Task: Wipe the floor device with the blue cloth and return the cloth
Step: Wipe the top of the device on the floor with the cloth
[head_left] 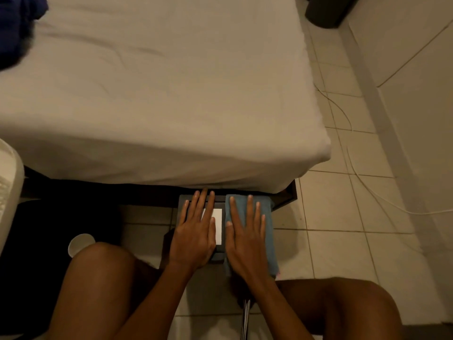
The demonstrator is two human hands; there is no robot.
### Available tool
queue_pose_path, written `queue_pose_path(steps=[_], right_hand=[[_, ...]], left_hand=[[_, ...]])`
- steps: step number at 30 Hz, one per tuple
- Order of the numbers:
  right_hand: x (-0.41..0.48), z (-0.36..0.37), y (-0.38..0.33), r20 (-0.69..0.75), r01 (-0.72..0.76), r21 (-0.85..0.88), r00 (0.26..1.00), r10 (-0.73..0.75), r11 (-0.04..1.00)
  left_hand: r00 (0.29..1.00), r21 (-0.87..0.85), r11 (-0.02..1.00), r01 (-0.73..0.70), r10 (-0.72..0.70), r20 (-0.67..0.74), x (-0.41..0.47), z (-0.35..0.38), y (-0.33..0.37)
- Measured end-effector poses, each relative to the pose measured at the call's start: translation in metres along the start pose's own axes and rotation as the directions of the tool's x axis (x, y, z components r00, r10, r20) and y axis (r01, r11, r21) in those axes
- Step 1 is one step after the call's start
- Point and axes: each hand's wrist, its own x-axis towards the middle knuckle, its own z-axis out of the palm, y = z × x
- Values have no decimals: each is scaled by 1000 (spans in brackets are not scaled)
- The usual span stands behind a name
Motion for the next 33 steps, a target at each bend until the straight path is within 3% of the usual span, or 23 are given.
queue_pose_path(steps=[15, 22, 33], right_hand=[[-14, 4, -4, -31, -34, -10, 999, 34, 999], [-3, -5, 5, 29, 10, 11, 1000, -10, 1000], [-15, -7, 22, -22, -68, -45, 998, 67, 997]], left_hand=[[1000, 21, 1000, -5, 5, -4, -1, 0, 1], [1000, 20, 1000, -4, 4, -12, 1, -2, 2], [1000, -4, 1000, 15, -15, 19, 1, 1, -1]])
